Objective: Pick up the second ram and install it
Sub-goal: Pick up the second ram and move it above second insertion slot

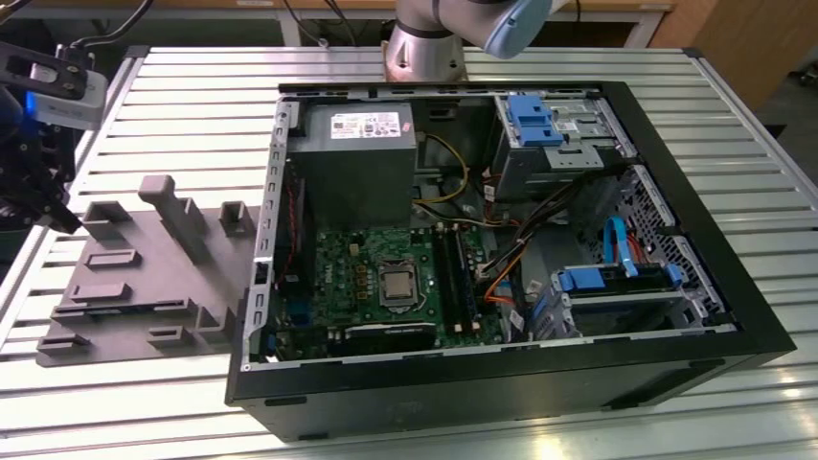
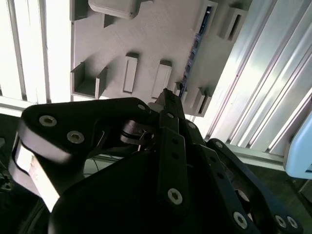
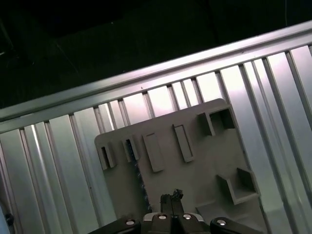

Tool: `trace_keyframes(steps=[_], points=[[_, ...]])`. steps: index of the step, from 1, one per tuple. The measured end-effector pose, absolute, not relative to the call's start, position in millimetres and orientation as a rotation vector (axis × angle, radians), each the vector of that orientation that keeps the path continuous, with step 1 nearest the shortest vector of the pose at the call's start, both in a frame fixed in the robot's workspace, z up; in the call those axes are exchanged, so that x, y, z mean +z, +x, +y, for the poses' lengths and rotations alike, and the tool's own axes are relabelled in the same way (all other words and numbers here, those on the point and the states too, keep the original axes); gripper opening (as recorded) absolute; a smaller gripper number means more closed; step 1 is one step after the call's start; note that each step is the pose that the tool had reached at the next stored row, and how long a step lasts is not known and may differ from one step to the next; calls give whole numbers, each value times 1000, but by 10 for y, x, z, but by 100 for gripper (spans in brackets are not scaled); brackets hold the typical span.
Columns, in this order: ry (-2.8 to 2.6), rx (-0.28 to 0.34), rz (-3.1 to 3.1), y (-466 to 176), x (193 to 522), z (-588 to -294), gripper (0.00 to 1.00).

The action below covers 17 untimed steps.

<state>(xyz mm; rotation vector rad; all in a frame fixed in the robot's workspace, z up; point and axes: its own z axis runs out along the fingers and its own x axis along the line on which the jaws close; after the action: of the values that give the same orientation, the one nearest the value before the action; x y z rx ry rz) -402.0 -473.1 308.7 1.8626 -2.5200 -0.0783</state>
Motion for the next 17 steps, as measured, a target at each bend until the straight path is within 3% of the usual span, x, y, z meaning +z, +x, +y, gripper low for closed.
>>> trace_keyframes(steps=[17], points=[[1993,-77,-2414,-4020,3050,-4731,11]])
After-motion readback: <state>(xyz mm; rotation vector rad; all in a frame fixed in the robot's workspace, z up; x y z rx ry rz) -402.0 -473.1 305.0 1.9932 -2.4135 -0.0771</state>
